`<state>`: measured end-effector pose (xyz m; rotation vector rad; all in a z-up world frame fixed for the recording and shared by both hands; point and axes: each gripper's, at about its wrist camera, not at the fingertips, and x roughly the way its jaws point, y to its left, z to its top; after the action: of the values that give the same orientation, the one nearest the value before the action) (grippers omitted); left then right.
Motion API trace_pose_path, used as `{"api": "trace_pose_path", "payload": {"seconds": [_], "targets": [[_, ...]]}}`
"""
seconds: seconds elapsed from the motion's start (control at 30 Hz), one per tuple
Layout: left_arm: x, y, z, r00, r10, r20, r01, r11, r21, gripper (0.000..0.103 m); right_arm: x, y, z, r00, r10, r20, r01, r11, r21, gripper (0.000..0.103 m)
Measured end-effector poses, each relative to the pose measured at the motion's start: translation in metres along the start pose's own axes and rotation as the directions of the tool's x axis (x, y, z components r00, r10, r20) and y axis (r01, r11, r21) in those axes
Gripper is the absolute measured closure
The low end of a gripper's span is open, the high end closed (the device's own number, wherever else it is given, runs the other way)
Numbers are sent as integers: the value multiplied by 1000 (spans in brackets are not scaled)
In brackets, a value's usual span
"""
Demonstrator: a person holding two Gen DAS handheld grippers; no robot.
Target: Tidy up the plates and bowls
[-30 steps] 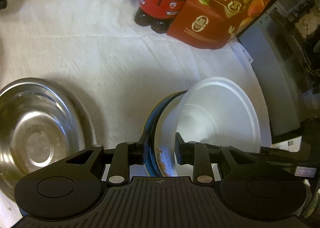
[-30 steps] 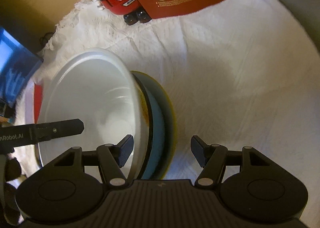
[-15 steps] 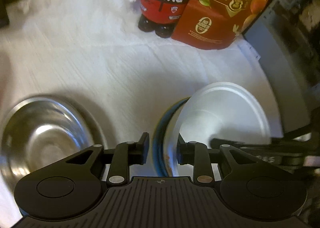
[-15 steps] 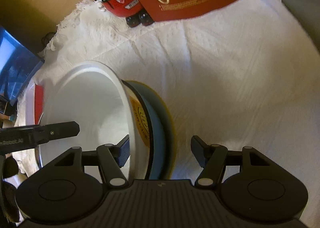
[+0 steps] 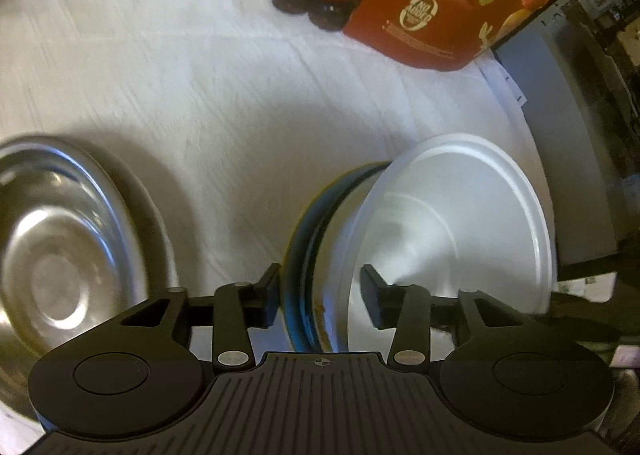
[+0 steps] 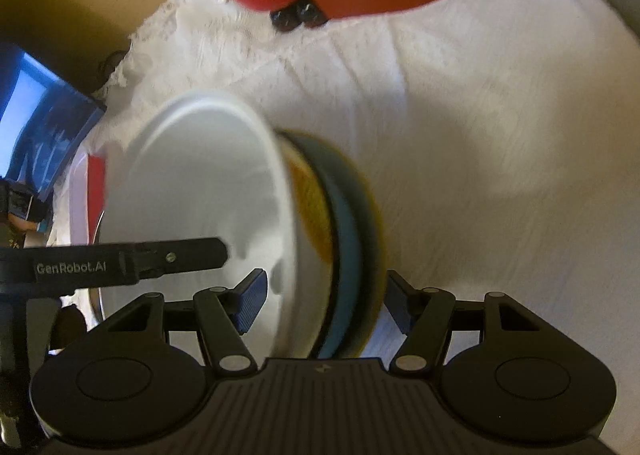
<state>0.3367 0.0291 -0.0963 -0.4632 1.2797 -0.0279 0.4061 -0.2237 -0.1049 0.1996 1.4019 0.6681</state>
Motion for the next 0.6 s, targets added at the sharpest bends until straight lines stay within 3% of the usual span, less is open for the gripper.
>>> {"api": "trace_pose_path", "payload": {"seconds": [0.23, 0.6], "targets": [[9, 0, -3, 1000, 0, -23, -2, 999, -54, 53, 2, 6, -1, 1000, 1, -10, -2, 999, -32, 37], [-4, 7, -13, 999, -3, -33, 1, 998, -64, 54, 4, 19, -2, 998, -4, -66, 1, 998, -57, 33]]}}
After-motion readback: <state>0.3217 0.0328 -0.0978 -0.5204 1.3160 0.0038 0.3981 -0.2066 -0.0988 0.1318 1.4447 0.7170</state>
